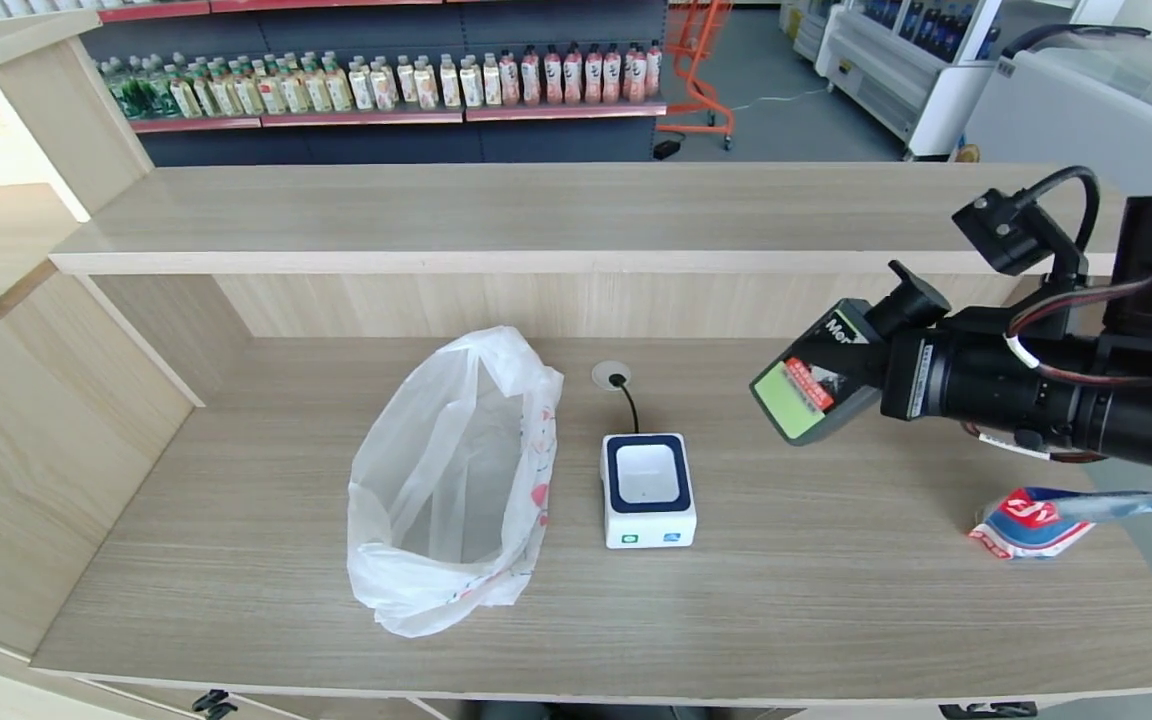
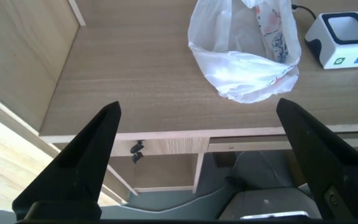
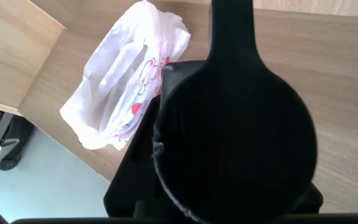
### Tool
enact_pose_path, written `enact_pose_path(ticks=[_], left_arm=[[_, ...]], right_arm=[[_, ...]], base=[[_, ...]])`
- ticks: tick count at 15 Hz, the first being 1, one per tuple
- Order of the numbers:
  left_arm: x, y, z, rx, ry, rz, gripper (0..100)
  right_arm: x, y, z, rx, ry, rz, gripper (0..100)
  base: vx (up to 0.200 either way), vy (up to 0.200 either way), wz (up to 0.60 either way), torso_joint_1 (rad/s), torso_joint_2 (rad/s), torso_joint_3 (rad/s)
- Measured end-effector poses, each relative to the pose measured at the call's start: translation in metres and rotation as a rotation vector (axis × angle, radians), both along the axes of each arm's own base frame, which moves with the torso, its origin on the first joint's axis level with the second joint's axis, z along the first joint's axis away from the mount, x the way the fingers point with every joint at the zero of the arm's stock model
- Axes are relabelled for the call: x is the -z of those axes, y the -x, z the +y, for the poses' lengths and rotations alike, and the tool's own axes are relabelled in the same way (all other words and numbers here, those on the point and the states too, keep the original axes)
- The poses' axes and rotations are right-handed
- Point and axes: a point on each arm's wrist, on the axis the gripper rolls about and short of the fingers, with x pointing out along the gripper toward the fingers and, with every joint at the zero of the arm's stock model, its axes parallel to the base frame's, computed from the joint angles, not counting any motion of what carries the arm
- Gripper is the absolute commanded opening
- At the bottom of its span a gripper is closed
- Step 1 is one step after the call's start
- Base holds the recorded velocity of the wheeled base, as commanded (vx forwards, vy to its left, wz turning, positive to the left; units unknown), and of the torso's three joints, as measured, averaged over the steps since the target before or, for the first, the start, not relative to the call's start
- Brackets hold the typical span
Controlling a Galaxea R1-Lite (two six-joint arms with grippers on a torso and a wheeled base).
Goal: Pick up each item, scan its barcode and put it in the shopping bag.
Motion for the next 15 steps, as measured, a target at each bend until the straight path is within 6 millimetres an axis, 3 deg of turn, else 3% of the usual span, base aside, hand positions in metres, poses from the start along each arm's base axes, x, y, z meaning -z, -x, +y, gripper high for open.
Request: enact_pose_path(ticks=[3,7,15], left_arm=[[0.0,0.0,0.0,-0.001,0.0,-0.001,100],[0.0,0.0,0.0,0.0,-0.002,-0.002,100],[0.0,0.0,0.0,-0.001,-0.002,-0.001,100]], right_arm=[[-0.002,-0.002,0.015,-0.042,-0.014,0.025,0],[0.009,-0.01,0.039,-0.1,-0.007,0.072,0],[0.065,-0.036,0.075,-0.119,-0.003,0.277,0]], base=[[0.0,0.2,0.0,-0.004,0.0,0.002],[0.0,0.0,0.0,0.0,0.0,0.0],[0.0,0.0,0.0,0.0,0.0,0.0]])
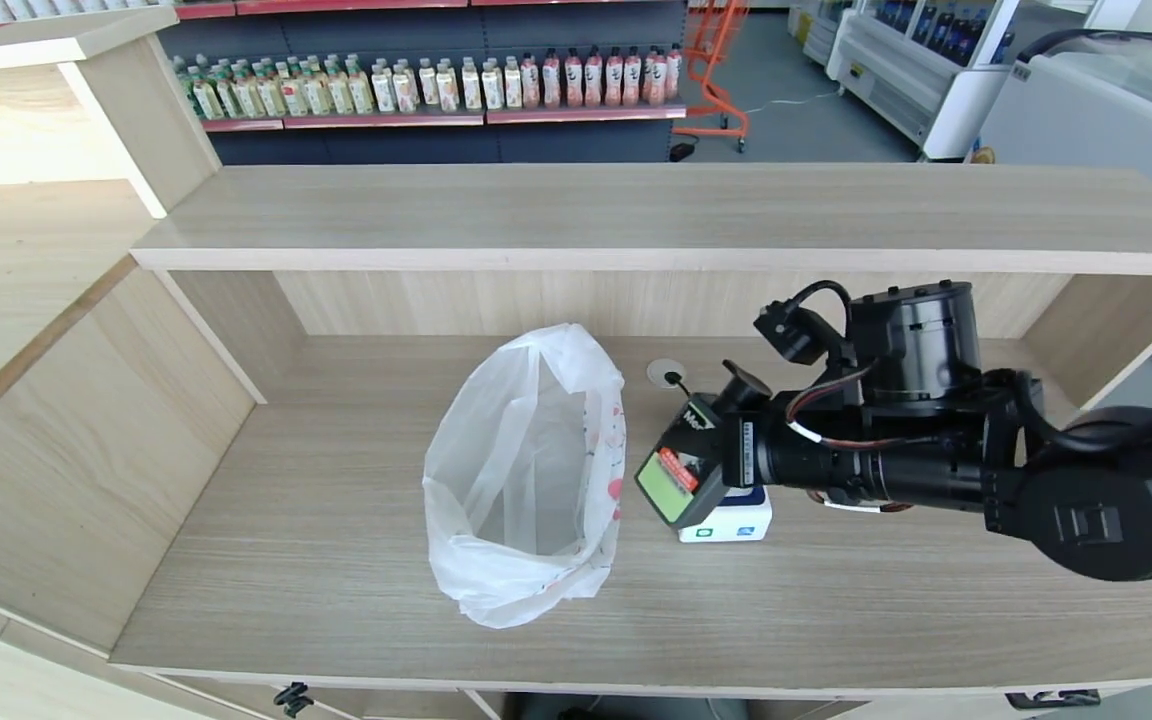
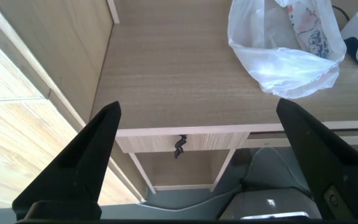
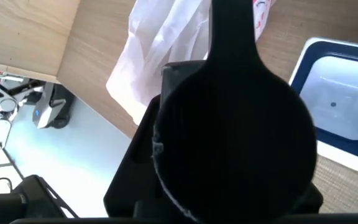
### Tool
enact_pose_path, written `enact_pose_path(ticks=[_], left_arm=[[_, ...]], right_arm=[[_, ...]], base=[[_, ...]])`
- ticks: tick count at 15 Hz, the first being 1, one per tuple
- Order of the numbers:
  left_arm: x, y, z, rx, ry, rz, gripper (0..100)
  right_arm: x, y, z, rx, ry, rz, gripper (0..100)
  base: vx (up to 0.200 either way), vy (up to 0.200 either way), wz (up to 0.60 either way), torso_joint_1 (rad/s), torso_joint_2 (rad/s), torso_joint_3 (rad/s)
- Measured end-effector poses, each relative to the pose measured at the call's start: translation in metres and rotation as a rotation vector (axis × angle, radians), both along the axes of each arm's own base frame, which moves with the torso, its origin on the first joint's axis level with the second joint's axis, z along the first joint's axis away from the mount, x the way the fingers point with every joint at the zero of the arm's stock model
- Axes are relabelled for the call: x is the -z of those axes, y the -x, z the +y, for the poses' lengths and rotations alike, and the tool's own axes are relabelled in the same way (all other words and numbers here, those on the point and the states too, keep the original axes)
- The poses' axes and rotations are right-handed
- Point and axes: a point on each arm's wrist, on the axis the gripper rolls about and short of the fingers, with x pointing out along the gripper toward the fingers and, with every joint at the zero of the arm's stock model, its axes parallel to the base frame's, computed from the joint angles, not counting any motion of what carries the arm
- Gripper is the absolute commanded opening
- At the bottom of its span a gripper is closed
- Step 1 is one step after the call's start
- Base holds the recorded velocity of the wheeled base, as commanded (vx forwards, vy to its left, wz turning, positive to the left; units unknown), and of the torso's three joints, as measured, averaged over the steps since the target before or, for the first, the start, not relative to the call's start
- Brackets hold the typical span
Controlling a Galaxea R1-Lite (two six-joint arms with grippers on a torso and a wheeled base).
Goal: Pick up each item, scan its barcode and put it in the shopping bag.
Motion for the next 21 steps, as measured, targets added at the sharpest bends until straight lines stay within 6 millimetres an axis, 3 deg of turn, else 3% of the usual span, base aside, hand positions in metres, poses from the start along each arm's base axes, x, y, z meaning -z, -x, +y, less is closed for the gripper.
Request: enact_pose_path(ticks=[6,12,21], left_arm=[[0.0,0.0,0.0,0.0,0.0,0.0,100],[0.0,0.0,0.0,0.0,0.0,0.0,100],[0.0,0.0,0.0,0.0,0.0,0.0,100]], right_arm=[[0.033,-0.032,0.041,-0.073,0.041,-0.032,0],[0.07,-0.053,0.067,-0.172,0.147,-0.224,0],[0.079,-0.067,0.1,-0.258,0.122,-0.337,0]], base=[[0.0,0.0,0.0,0.0,0.0,0.0],[0.0,0.0,0.0,0.0,0.0,0.0],[0.0,0.0,0.0,0.0,0.0,0.0]])
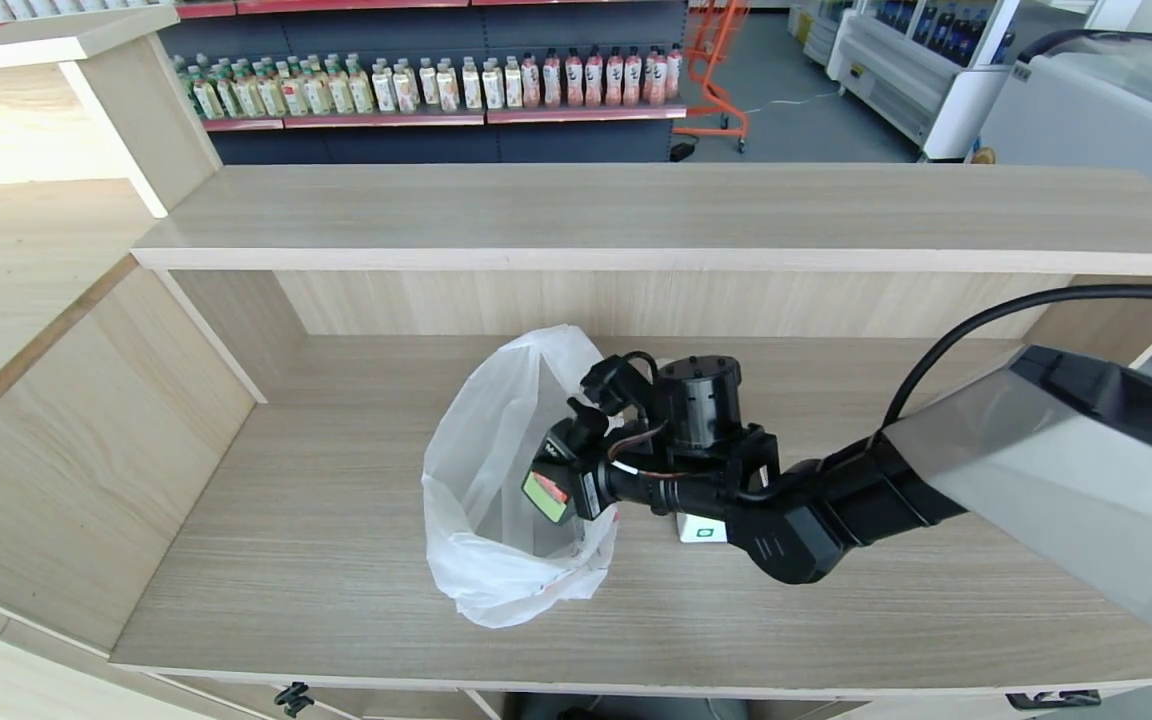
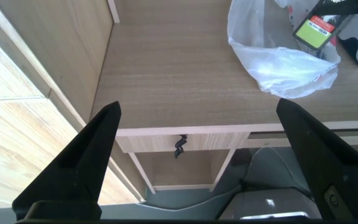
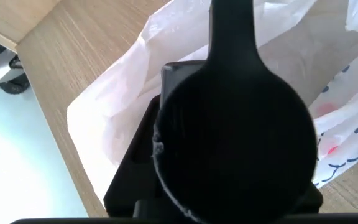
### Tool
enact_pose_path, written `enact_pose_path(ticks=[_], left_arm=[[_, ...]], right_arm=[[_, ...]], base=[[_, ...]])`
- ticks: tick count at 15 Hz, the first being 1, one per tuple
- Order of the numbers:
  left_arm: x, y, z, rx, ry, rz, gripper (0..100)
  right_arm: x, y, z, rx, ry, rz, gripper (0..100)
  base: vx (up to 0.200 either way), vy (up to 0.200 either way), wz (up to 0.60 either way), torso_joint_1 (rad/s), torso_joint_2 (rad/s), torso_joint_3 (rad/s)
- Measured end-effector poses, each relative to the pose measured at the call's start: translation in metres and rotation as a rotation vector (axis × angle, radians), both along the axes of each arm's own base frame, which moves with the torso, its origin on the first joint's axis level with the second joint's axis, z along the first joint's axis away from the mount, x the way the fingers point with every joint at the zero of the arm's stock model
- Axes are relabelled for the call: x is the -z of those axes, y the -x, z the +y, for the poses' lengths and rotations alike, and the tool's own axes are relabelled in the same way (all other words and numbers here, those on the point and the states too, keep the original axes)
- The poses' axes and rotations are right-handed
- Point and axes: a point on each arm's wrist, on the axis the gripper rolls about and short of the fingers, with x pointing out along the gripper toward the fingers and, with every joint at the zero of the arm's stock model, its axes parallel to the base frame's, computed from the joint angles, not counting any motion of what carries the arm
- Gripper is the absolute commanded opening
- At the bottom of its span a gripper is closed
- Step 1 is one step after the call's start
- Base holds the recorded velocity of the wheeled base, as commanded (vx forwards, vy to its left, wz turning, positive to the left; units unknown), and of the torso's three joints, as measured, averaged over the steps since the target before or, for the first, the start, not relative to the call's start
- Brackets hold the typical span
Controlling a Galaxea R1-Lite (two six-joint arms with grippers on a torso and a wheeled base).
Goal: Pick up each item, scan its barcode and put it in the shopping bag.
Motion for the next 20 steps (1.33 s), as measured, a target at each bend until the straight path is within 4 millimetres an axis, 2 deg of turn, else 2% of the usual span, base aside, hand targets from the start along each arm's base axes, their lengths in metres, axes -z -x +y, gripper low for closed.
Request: enact_pose_path(ticks=[4,5,8,10,11,14,16,17,20], left_arm=[[0.0,0.0,0.0,0.0,0.0,0.0,100],[0.0,0.0,0.0,0.0,0.0,0.0,100],[0.0,0.0,0.0,0.0,0.0,0.0,100],[0.0,0.0,0.0,0.0,0.0,0.0,100],[0.0,0.0,0.0,0.0,0.0,0.0,100],[0.0,0.0,0.0,0.0,0.0,0.0,100],[0.0,0.0,0.0,0.0,0.0,0.0,100],[0.0,0.0,0.0,-0.001,0.0,0.0,100],[0.0,0.0,0.0,0.0,0.0,0.0,100]], right_arm=[[0.017,-0.001,0.008,-0.05,0.088,-0.072,0],[0.021,-0.002,0.008,-0.057,0.11,-0.087,100],[0.022,-0.002,0.006,-0.056,0.113,-0.085,100],[0.012,-0.001,0.003,-0.044,0.087,-0.079,100],[0.008,0.0,-0.002,-0.027,0.07,-0.061,100],[-0.002,0.001,-0.034,0.096,-0.051,0.138,100],[-0.012,0.002,-0.052,0.146,-0.093,0.176,100],[-0.021,0.004,-0.058,0.162,-0.125,0.193,100],[-0.069,0.027,-0.078,0.184,-0.279,0.23,100]], base=[[0.0,0.0,0.0,0.0,0.0,0.0],[0.0,0.0,0.0,0.0,0.0,0.0],[0.0,0.0,0.0,0.0,0.0,0.0],[0.0,0.0,0.0,0.0,0.0,0.0],[0.0,0.0,0.0,0.0,0.0,0.0],[0.0,0.0,0.0,0.0,0.0,0.0],[0.0,0.0,0.0,0.0,0.0,0.0],[0.0,0.0,0.0,0.0,0.0,0.0],[0.0,0.0,0.0,0.0,0.0,0.0]])
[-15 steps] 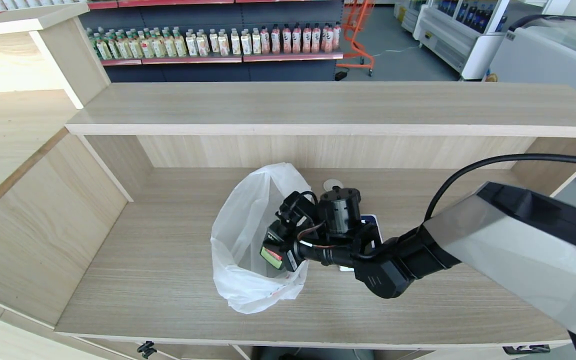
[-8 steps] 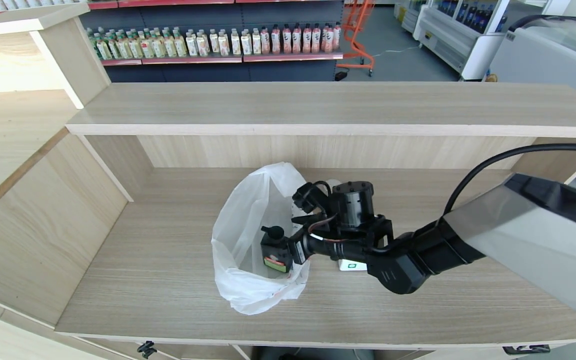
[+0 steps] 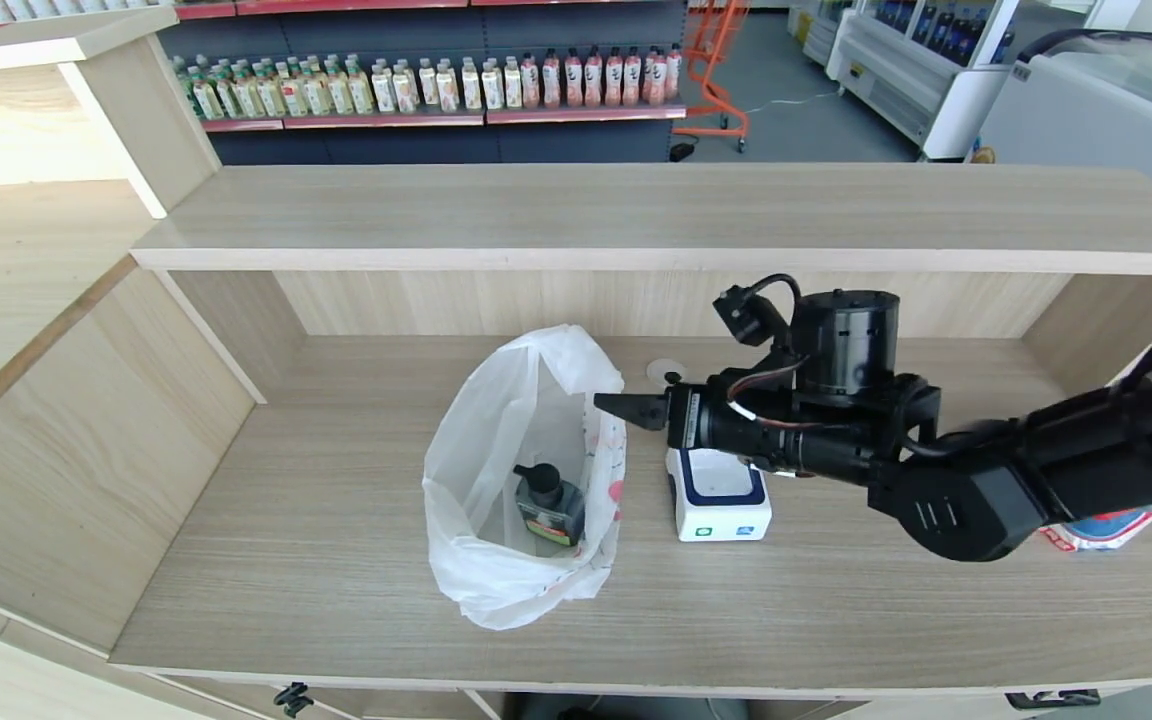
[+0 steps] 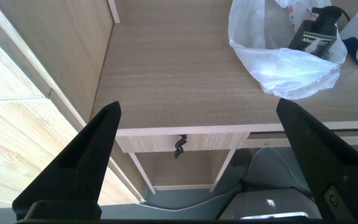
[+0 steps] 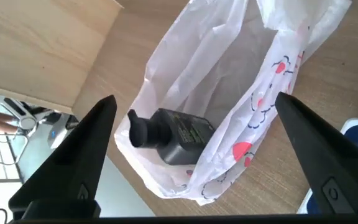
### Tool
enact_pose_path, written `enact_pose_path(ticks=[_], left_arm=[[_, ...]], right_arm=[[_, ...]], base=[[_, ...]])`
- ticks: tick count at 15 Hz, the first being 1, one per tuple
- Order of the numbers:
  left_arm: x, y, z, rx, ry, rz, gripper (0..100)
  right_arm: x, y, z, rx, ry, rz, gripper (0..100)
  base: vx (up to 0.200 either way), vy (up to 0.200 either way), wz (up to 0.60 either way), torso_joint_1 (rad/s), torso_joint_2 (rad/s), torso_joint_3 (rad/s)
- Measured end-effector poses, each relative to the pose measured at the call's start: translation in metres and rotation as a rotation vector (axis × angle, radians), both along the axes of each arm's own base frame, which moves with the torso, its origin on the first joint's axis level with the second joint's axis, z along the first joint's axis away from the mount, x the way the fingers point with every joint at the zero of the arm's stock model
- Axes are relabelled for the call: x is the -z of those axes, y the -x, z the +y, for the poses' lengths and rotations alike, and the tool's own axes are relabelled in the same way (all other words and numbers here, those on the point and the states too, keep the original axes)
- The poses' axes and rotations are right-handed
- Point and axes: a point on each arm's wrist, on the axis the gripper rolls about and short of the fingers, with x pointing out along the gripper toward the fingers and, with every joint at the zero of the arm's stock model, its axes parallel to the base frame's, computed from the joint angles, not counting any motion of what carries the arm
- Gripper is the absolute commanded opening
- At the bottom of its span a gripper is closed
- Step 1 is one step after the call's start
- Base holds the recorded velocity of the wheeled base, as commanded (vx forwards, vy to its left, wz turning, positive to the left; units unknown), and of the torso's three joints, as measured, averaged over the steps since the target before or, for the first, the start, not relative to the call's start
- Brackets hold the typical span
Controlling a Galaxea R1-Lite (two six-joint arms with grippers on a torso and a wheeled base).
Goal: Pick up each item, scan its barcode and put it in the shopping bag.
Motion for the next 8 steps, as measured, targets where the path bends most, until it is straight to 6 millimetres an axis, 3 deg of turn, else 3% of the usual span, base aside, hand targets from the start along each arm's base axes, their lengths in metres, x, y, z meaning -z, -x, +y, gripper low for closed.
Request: enact_pose_path(ticks=[2,4,8], left_arm=[[0.0,0.0,0.0,0.0,0.0,0.0,100],[0.0,0.0,0.0,0.0,0.0,0.0,100],[0.0,0.0,0.0,0.0,0.0,0.0,100]], right_arm=[[-0.03,0.022,-0.013,0.003,-0.077,-0.014,100],[-0.048,0.041,-0.027,0.013,-0.109,-0.039,100],[-0.057,0.073,-0.061,0.06,-0.116,-0.06,100]], base=[[0.0,0.0,0.0,0.0,0.0,0.0],[0.0,0.0,0.0,0.0,0.0,0.0],[0.0,0.0,0.0,0.0,0.0,0.0]])
